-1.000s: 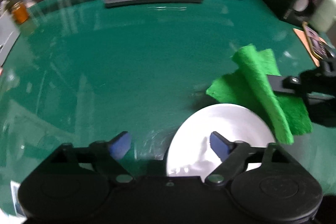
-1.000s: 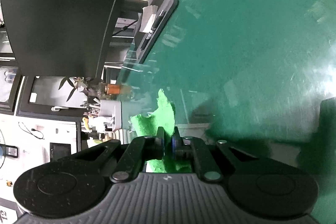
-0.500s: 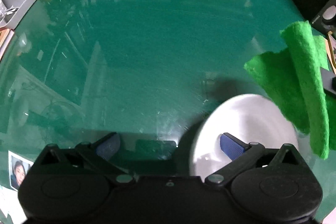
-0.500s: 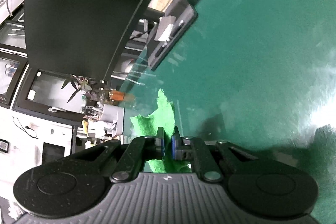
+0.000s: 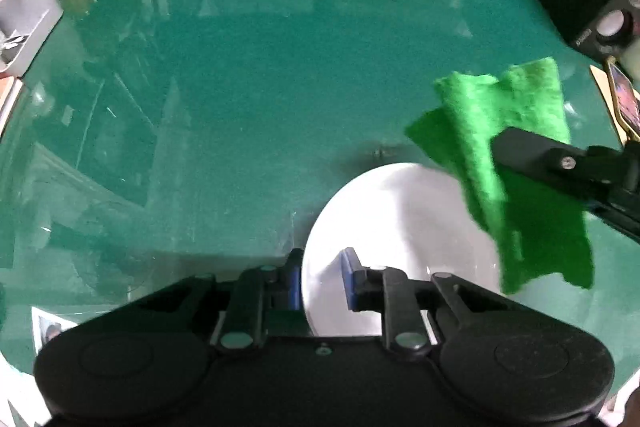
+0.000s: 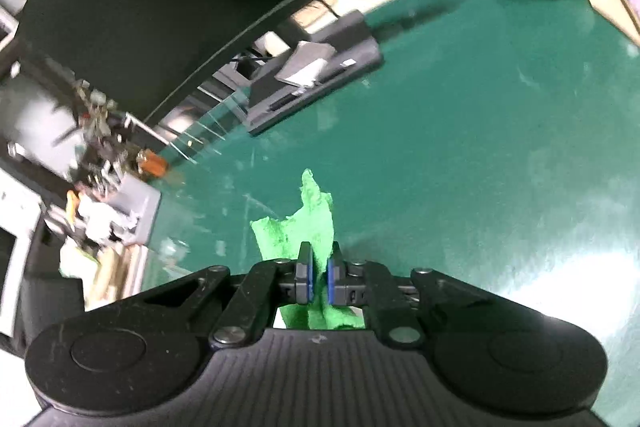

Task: Clean bowl
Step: 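Lift the green cloth off the plate with the right gripper and reposition it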

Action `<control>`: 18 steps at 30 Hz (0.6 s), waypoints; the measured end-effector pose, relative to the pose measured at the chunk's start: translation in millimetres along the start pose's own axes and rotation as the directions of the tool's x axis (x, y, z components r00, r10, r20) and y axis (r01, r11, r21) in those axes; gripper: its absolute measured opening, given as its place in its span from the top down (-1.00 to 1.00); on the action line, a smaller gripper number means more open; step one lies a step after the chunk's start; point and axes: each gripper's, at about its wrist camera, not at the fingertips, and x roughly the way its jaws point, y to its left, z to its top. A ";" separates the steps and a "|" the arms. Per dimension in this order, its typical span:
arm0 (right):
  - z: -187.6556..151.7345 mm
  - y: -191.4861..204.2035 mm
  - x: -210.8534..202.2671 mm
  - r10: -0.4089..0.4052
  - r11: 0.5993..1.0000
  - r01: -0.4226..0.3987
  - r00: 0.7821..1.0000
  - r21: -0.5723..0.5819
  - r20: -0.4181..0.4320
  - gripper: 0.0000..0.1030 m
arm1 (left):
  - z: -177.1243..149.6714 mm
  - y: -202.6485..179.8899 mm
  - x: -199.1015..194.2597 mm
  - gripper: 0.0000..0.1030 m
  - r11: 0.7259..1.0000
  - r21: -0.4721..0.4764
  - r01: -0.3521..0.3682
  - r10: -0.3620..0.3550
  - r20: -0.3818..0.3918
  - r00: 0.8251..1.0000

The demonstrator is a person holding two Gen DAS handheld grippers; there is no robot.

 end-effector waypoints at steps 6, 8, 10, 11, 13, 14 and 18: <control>16.9 2.0 22.3 -0.009 0.998 0.008 1.000 -0.063 -0.005 0.90 | 10.1 16.9 3.5 0.62 0.996 -0.091 0.018 -0.018 -0.006 1.000; 21.0 10.7 34.1 0.003 0.992 -0.005 1.000 -0.123 -0.020 0.91 | 7.3 22.1 5.0 0.64 0.992 -0.121 0.020 -0.019 0.010 1.000; 17.9 22.1 40.7 0.070 0.980 -0.076 0.997 -0.183 -0.038 0.91 | 4.2 30.8 7.3 0.65 0.981 -0.184 0.065 -0.064 0.011 0.998; 16.2 28.0 44.0 0.105 0.970 -0.113 0.993 -0.214 -0.048 0.91 | 2.7 35.2 8.6 0.67 0.972 -0.217 0.089 -0.088 0.011 0.996; 6.0 45.9 57.2 0.149 0.940 -0.169 0.985 -0.296 -0.089 0.91 | 4.5 38.1 10.2 0.68 0.966 -0.239 0.100 -0.100 0.010 0.995; 5.4 48.0 58.4 0.154 0.937 -0.175 0.984 -0.302 -0.091 0.91 | 3.3 36.2 8.5 0.67 0.970 -0.229 0.083 -0.083 0.012 0.997; 1.8 50.2 61.0 0.218 0.907 -0.232 0.973 -0.351 -0.082 0.92 | -0.4 29.7 4.4 0.67 0.981 -0.186 0.045 -0.044 0.009 0.999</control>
